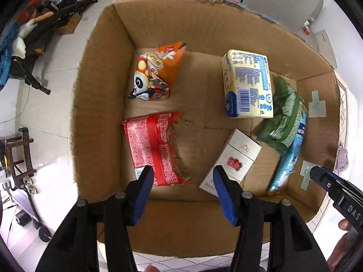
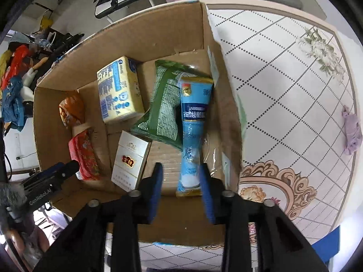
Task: Organize snacks
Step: 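Place the red packet and blue tube into the box and open both tools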
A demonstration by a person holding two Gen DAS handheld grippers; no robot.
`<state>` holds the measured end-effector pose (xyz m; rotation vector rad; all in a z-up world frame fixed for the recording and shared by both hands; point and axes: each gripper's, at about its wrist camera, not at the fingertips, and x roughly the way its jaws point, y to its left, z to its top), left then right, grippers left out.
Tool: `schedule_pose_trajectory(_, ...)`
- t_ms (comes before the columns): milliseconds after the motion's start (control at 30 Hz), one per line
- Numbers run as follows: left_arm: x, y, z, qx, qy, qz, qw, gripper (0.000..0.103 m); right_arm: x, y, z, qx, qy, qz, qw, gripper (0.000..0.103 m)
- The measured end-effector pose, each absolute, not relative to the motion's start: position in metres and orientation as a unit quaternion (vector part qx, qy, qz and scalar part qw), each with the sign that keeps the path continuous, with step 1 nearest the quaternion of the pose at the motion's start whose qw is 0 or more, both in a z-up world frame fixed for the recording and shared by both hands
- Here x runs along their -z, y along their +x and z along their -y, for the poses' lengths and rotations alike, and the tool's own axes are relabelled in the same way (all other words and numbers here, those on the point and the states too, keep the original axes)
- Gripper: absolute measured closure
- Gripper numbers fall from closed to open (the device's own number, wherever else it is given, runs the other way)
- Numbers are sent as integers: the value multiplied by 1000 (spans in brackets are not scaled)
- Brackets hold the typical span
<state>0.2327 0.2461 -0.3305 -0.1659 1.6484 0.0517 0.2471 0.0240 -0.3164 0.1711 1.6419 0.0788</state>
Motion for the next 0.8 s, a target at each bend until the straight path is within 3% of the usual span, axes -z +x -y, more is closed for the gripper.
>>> schedule_pose_trajectory(67, 322, 229, -244, -24, -72, -727, 683, 46, 314, 245, -25, -36, 67, -730, 679, 45)
schedule_pose_trajectory(133, 314, 225, -243, -21, -74, -722, 687, 45, 309, 240, -28, -38, 53, -728, 683, 40)
schedule_pose_trajectory(600, 231, 188, -231, -18, -64, -656, 751, 41, 254, 200, -42, -57, 1, -690, 722, 39)
schedule_pose_trajectory(633, 223, 185, -231, -17, -66, -651, 756, 38, 247, 197, -42, -66, 4, -685, 726, 39)
schedule_pose_trajectory(700, 211, 178, -229, -24, -58, -637, 768, 8, 233, 190, -40, -66, 1, -669, 741, 31)
schedule_pose_trajectory(767, 197, 169, -225, -29, -45, -622, 781, 6, 221, 182, -38, -67, 5, -656, 751, 11)
schedule_pose_trajectory(800, 193, 166, -225, -31, -43, -618, 784, 6, 217, 178, -37, -66, 3, -653, 755, 10)
